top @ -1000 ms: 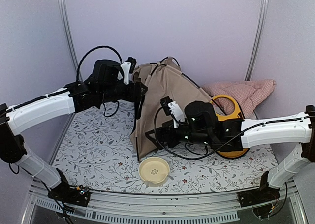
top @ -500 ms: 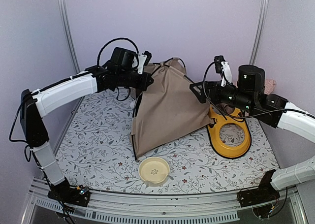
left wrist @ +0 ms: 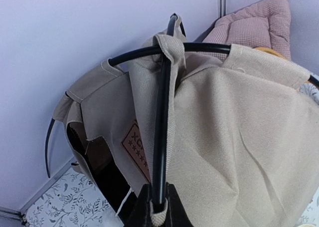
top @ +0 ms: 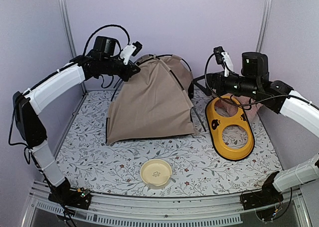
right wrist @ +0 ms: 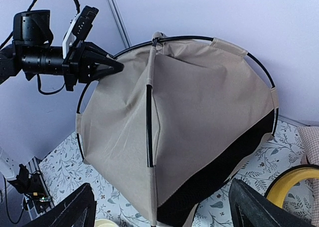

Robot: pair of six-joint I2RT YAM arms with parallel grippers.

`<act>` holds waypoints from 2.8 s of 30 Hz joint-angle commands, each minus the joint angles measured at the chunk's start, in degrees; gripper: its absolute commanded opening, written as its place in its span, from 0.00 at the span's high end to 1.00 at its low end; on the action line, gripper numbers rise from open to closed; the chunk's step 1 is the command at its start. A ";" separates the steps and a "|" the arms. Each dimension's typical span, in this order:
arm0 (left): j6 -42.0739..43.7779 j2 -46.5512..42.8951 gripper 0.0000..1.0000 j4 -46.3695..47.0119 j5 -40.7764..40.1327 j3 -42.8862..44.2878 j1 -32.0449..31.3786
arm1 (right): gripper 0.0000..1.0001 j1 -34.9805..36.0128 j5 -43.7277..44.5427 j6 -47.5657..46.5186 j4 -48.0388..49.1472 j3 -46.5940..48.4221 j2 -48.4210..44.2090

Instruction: Set up the pet tent

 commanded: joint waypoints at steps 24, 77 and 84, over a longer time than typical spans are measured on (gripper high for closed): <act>9.60 -4.29 1.00 2.09 13.99 -1.25 6.57 | 0.51 7.55 -16.19 -1.14 -14.90 0.40 10.64; -15.22 -38.65 0.38 30.77 -19.03 -40.05 -13.51 | 1.00 14.83 -15.86 19.66 10.80 1.11 15.99; -17.76 -44.91 0.41 40.15 -27.17 -56.69 -28.03 | 1.00 15.02 -11.46 25.03 20.53 1.27 15.13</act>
